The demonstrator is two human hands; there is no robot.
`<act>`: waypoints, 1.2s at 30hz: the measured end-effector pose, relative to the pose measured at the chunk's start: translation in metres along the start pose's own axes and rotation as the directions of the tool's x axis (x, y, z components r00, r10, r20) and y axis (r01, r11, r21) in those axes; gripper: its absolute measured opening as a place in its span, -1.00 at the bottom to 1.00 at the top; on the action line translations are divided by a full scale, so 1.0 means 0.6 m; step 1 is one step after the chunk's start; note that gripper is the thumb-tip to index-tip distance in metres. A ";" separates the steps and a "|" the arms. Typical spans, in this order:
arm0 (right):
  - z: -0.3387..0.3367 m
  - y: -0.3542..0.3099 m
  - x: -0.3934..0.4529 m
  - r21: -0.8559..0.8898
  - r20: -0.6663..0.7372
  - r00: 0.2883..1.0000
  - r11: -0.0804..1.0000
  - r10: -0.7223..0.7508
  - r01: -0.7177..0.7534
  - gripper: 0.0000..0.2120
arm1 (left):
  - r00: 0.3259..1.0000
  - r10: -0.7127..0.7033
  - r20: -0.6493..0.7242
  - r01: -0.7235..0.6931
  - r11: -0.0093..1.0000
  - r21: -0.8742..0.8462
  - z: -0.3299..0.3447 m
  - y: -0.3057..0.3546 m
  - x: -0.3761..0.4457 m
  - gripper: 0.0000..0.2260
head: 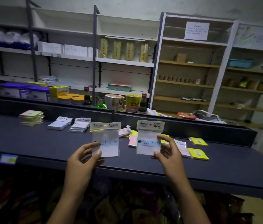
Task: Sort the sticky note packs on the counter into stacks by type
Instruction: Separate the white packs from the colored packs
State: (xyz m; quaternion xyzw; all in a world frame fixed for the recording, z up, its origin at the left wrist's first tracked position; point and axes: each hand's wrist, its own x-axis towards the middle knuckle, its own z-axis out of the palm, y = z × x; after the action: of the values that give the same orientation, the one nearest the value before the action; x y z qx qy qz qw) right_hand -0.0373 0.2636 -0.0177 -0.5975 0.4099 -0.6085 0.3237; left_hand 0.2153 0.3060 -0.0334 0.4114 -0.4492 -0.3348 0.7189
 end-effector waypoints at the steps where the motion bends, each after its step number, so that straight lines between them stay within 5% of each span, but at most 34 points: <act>1: 0.013 -0.006 -0.008 0.008 0.004 1.000 1.000 -0.001 0.001 -0.52 | 1.000 0.010 -0.007 -0.009 1.000 0.014 -0.016 0.009 -0.004 -0.82; 25: 0.475 -0.062 -0.081 0.057 -0.029 0.999 0.998 -0.037 0.039 -0.49 | 0.998 0.051 0.042 -0.058 0.982 0.179 -0.469 0.089 0.141 -0.65; 36: 0.594 -0.032 0.000 0.000 0.001 0.998 0.998 -0.061 0.061 -0.49 | 0.997 0.036 0.075 -0.048 0.984 0.171 -0.540 0.049 0.288 -0.65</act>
State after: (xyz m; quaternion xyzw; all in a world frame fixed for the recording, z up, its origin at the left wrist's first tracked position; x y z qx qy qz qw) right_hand 0.3184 0.2320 -0.0187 -0.6100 0.3911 -0.6179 0.3052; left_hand 0.5813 0.2656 -0.0268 0.4501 -0.5105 -0.2939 0.6711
